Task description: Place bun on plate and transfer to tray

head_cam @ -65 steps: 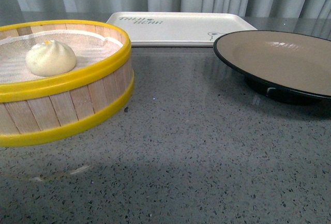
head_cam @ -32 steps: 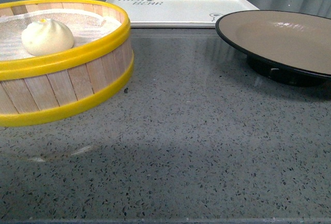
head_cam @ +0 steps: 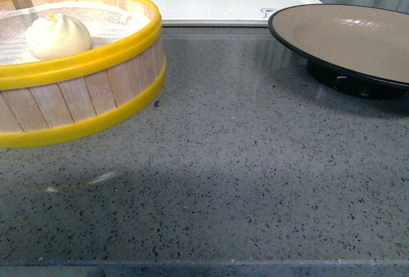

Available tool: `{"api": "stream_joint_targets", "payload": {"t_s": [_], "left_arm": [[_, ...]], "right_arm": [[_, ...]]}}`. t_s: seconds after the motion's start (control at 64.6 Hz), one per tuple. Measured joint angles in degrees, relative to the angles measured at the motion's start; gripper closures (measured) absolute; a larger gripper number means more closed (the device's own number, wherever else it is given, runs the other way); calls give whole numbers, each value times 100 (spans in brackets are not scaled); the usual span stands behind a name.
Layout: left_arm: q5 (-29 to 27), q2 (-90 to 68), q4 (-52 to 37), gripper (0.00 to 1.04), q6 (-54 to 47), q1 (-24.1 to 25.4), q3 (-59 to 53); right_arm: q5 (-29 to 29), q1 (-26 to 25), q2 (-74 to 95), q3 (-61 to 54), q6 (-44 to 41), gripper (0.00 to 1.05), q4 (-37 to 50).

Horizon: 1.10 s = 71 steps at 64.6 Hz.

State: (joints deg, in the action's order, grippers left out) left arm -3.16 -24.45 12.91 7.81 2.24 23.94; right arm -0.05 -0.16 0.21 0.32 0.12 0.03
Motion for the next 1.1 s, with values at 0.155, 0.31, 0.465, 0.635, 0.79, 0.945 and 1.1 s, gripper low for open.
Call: {"api": "stream_joint_targets", "payload": {"t_s": [0.155, 0.31, 0.465, 0.635, 0.79, 0.945, 1.1], "left_arm": [[-28, -846, -586, 7, 22, -190, 450], [-35, -2011, -1078, 7, 0, -645, 1130], [-251, -3246, -1329, 7, -114, -1123, 1908], [-378, -4155, -1355, 7, -212, -1580, 2457], [-442, -4618, -1399, 7, -282, -1880, 2590], [-442, -4859, -1410, 7, -326, -2039, 2592], [-490, -5025, -1419, 7, -463, -2107, 2592]], "right_arm": [[2, 0, 0, 0, 0, 9, 0], [0, 0, 0, 0, 0, 9, 0], [2, 0, 0, 0, 0, 9, 0], [0, 0, 0, 0, 0, 9, 0], [0, 0, 0, 0, 0, 9, 0], [0, 0, 0, 0, 0, 9, 0], [0, 0, 0, 0, 0, 9, 0]]}}
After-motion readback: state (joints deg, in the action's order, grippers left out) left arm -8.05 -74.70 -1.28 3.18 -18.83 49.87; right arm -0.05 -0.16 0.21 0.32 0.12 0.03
